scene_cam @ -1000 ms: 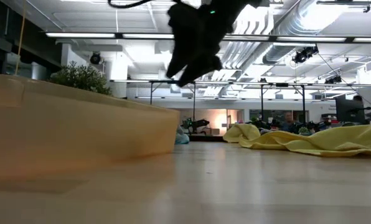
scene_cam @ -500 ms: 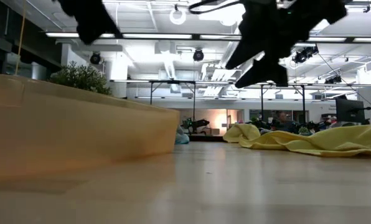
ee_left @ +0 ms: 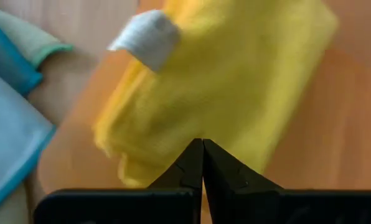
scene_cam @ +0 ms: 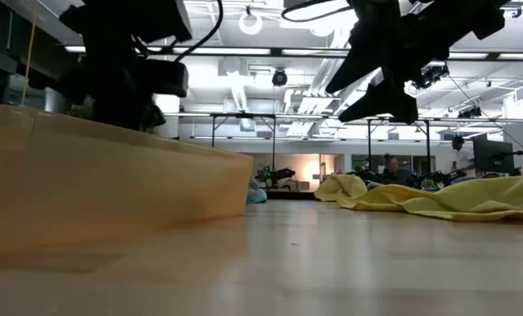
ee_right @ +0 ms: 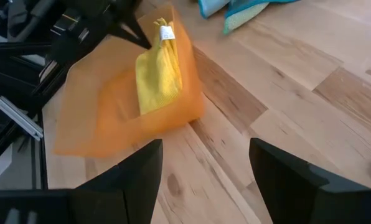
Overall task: Fold microfiber towels
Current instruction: Fold the middle right yellow microfiber towel
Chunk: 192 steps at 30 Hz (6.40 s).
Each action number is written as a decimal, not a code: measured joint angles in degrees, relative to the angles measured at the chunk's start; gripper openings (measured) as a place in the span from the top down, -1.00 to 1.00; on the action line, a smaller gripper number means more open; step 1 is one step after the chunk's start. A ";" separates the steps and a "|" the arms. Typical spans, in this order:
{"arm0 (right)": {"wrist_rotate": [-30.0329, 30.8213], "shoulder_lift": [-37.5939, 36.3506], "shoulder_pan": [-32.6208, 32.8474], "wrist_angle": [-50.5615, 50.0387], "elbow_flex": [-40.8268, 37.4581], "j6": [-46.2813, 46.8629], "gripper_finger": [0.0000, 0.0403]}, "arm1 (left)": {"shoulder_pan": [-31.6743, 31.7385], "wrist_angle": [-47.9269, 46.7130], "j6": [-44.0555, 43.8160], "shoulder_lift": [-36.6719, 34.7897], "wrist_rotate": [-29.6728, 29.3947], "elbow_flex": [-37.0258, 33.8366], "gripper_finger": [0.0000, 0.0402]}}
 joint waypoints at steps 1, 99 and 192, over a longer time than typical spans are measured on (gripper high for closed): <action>0.00 0.00 0.00 0.04 0.00 0.01 -0.15 | 0.60 -0.15 0.96 -0.17 -0.04 0.00 1.00; -13.27 14.30 3.11 -33.75 16.92 -1.60 0.98 | -4.32 35.21 -16.18 -30.59 -4.57 0.07 1.00; -16.62 2.38 25.03 -40.58 10.40 2.44 -0.02 | -5.65 16.88 9.91 18.02 9.36 20.68 1.00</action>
